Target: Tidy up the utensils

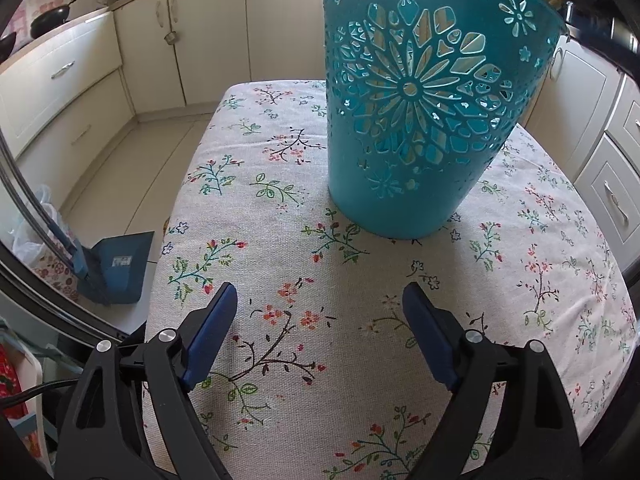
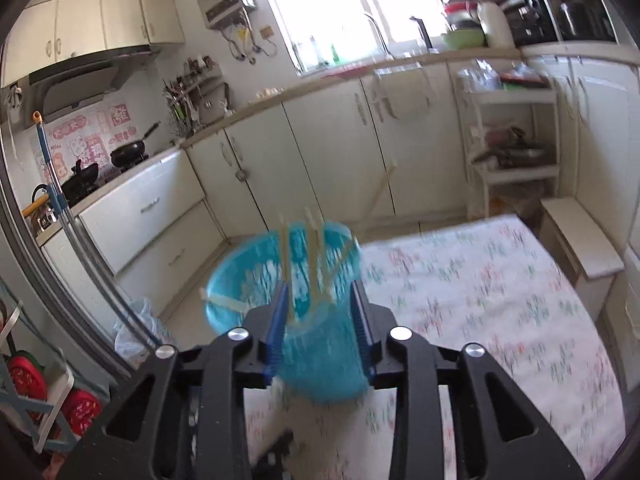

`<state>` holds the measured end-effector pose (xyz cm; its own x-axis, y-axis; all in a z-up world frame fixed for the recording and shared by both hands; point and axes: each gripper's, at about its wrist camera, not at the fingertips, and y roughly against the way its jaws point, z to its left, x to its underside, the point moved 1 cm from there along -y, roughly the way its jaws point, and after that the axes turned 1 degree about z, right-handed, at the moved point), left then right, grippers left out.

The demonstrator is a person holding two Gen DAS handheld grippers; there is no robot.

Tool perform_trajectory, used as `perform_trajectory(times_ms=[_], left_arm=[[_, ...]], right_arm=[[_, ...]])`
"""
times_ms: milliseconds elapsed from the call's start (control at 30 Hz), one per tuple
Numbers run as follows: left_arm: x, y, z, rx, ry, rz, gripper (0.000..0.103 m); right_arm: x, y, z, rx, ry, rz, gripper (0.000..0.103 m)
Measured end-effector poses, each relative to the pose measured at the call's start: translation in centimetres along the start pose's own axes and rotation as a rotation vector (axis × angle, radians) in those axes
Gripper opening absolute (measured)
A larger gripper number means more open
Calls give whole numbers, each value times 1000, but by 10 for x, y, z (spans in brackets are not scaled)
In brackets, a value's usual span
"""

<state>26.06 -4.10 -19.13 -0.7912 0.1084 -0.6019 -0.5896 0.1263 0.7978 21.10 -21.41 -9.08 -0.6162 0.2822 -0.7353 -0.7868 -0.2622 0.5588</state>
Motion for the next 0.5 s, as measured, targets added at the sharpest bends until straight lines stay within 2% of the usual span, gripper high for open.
perform_trajectory(times_ms=[100, 167, 200, 333, 400, 500], left_arm=[[0, 0, 0, -11, -3, 7, 83], [0, -2, 1, -19, -4, 20, 84], [0, -3, 0, -22, -4, 25, 85], [0, -5, 1, -31, 3, 40, 85], [0, 1, 3, -28, 16, 4, 85], [2, 10, 7, -21, 25, -33, 88]], right_arm=[[17, 10, -4, 8, -15, 27, 36], [24, 15, -10, 14, -29, 37, 46], [23, 15, -12, 14, -38, 39, 46], [1, 7, -31, -1, -131, 36, 46], [-7, 7, -36, -12, -182, 29, 46], [-9, 18, -25, -11, -145, -2, 48]])
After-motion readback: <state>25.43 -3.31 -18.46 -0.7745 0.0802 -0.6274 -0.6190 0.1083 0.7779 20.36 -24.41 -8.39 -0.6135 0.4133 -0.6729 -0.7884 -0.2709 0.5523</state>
